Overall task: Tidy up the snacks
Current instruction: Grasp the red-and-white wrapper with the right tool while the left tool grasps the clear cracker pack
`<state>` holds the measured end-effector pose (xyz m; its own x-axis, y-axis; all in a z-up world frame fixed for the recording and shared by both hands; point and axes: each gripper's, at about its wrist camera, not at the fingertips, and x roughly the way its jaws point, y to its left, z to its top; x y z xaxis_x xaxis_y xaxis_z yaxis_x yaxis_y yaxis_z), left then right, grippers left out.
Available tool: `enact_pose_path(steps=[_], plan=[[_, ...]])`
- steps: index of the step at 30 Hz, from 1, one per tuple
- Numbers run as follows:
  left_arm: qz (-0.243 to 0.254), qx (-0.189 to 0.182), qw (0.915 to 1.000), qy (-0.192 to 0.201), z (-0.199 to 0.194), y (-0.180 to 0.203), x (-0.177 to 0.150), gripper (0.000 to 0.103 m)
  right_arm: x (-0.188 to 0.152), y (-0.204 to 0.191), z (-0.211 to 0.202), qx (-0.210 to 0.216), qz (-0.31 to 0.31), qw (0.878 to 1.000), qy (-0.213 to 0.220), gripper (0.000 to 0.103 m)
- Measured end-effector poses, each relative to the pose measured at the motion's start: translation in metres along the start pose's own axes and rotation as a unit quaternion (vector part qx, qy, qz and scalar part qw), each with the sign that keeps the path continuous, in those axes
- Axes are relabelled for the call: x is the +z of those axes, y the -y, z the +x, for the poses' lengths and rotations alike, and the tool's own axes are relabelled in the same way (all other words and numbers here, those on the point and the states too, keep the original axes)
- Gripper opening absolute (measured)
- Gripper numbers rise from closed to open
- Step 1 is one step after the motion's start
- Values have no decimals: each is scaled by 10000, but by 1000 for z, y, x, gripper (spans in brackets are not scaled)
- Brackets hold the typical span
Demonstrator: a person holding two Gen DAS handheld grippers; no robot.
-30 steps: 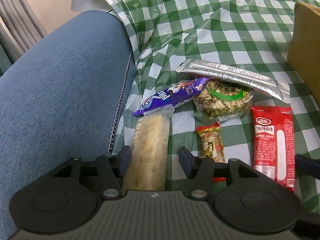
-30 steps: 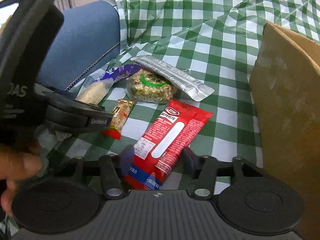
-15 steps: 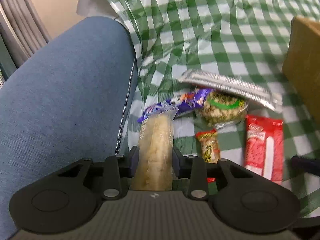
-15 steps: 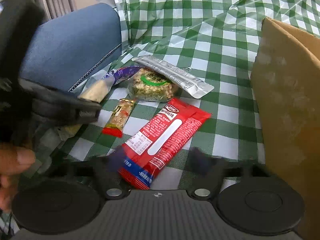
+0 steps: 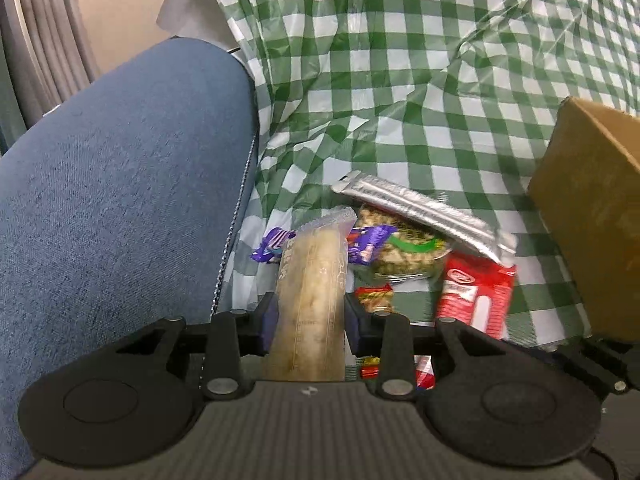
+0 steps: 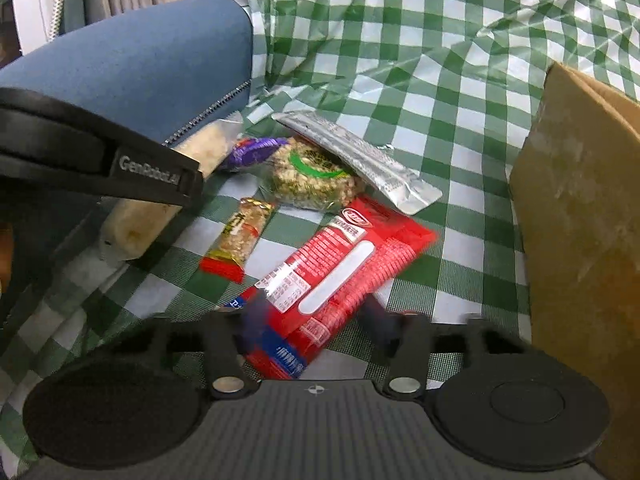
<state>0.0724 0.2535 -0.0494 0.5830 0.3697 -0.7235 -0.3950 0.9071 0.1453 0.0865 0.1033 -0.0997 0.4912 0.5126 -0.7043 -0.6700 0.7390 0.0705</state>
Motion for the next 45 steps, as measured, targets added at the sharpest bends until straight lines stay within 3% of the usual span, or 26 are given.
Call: enact_pose_path(steps=[3,5,12,16,20,23,24,25,29,32,34,39,43,45], plan=[[-96,-134,9999,19,-7,-2,-1,38,0,8,-5,93,51,9999,23,10],[-208,-242,9995,26,-13,-5,-3,38,-1,13,-10,174,54,9998,40,0],[-719,-603,9954,-183,-37,-25,-16,39,-12,14,-46,490,-208,9983,238,0],[-1052,-920,9886,-552,-41,-34,-26,39,-23,9,-67,586,-348,9975,174,0],[-1208,-1193,9798,-1059,-33,-33,-34,38,-25,12,-79,644,-48,9976,232,2],[-1167,-1200,9769,-1328,-27,-31,-38,41,-19,17,-78,664,260,9968,350,30],[-1176,-1185,9767,-1347,-26,-31,-38,43,-17,18,-76,621,373,9965,409,45],[-1203,-1188,9761,-1365,-25,-32,-38,44,-15,18,-74,582,471,9962,436,51],[-1305,-1289,9706,-1560,-18,-33,-39,46,-4,26,-49,544,925,9936,362,54],[-1251,-1164,9695,-1755,-13,-31,-41,50,4,28,-28,469,1149,9918,302,61],[-1243,-1159,9681,-1841,-11,-32,-41,51,8,27,-11,367,1239,9913,259,75],[-1122,-1131,9682,-1931,-10,-30,-39,51,18,31,21,95,1403,9900,60,78],[-991,-1099,9685,-2001,-8,-26,-38,52,25,15,36,-274,779,9966,-71,87],[-963,-1098,9686,-2014,-7,-26,-37,53,24,9,39,-425,473,9979,-99,85]])
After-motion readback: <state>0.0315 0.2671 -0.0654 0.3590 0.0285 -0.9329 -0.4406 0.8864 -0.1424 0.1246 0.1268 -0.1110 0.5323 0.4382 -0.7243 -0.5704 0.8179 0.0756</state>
